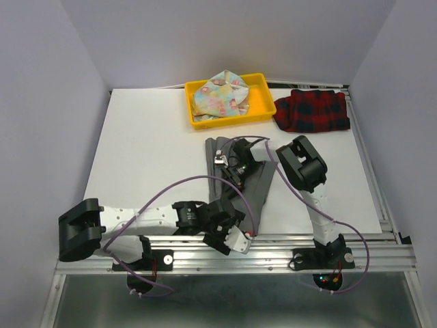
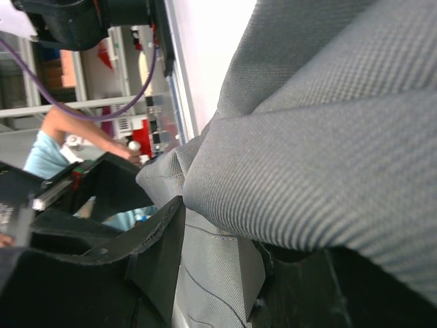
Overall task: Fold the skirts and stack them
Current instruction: Fold the skirt
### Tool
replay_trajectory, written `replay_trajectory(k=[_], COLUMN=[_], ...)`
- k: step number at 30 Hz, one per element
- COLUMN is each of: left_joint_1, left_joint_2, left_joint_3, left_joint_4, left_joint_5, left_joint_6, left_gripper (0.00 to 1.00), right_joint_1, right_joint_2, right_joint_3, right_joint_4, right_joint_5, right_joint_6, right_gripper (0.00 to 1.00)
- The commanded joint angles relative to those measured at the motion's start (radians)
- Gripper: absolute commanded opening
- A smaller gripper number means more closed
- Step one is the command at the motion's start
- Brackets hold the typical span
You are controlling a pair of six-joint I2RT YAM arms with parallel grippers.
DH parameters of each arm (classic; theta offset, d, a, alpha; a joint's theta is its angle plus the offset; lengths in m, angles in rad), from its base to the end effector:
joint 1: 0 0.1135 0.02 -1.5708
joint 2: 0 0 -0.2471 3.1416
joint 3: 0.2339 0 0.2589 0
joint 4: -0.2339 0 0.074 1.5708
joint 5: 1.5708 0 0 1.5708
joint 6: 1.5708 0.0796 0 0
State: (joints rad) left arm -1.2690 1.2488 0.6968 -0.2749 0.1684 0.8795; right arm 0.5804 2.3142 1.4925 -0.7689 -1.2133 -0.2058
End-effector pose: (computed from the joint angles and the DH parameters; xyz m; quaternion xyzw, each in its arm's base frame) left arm 0.0737 -0.2818 0.1547 0.8308 0.4154 -0.1470 0.3401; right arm 0.2942 0.2821 0.0500 0.3095 -0.7610 -0.5586 0.1141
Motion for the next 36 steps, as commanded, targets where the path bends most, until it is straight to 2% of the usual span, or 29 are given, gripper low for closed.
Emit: replay_trajectory(k=[1, 7, 11, 17, 18, 20, 23, 24, 27, 28, 29, 30, 32, 34, 36], left_joint_1=[-0.055, -0.142, -0.151, -0.158, -0.158, -0.158, -0.158, -0.158, -0.158, -0.158, -0.158, -0.158, -0.156, -0.156, -0.156], left_joint_2=[0.024, 0.109, 0.164, 0.181, 0.182, 0.178, 0.133, 0.123, 0.084, 0.072, 0.066, 0.052, 0.040, 0.029, 0.028], left_joint_3=[-0.046, -0.076, -0.080, -0.094, -0.095, -0.094, -0.070, -0.056, 0.013, 0.029, 0.056, 0.066, 0.079, 0.090, 0.096], left_joint_4=[0.095, 0.170, 0.207, 0.258, 0.267, 0.266, 0.221, 0.168, 0.047, 0.022, -0.001, -0.033, -0.053, -0.075, -0.081], left_joint_5=[-0.096, -0.202, -0.245, -0.322, -0.343, -0.354, -0.310, -0.288, -0.187, -0.140, -0.124, -0.104, -0.087, -0.066, -0.053], left_joint_6=[-0.083, -0.160, -0.192, -0.217, -0.221, -0.223, -0.224, -0.226, -0.240, -0.247, -0.260, -0.281, -0.310, -0.353, -0.381], left_gripper=[0.96, 0.88, 0.83, 0.65, 0.58, 0.50, 0.36, 0.29, 0.18, 0.14, 0.10, 0.02, 0.00, 0.00, 0.00], right_joint_1=[0.019, 0.028, 0.029, 0.029, 0.029, 0.029, 0.029, 0.029, 0.029, 0.029, 0.029, 0.013, -0.046, -0.136, -0.184], right_joint_2=[0.070, 0.073, 0.082, 0.088, 0.085, 0.082, 0.070, 0.059, 0.031, 0.002, -0.018, -0.069, -0.120, -0.197, -0.254], right_joint_3=[-0.070, -0.083, -0.072, -0.074, -0.074, -0.077, -0.084, -0.084, -0.072, -0.063, -0.052, -0.034, -0.015, -0.012, -0.050], right_joint_4=[-0.023, 0.019, 0.017, 0.017, 0.017, 0.017, 0.019, 0.020, 0.019, 0.017, 0.017, 0.017, 0.023, 0.075, 0.215], right_joint_5=[0.072, 0.055, 0.051, 0.049, 0.047, 0.051, 0.052, 0.054, 0.067, 0.092, 0.106, 0.122, 0.129, 0.111, 0.104], right_joint_6=[-0.066, -0.026, -0.027, -0.030, -0.030, -0.032, -0.035, -0.037, -0.029, -0.023, -0.015, -0.007, 0.043, 0.157, 0.254], right_gripper=[0.42, 0.41, 0.41, 0.41, 0.41, 0.41, 0.41, 0.41, 0.41, 0.43, 0.50, 0.54, 0.62, 0.65, 0.65])
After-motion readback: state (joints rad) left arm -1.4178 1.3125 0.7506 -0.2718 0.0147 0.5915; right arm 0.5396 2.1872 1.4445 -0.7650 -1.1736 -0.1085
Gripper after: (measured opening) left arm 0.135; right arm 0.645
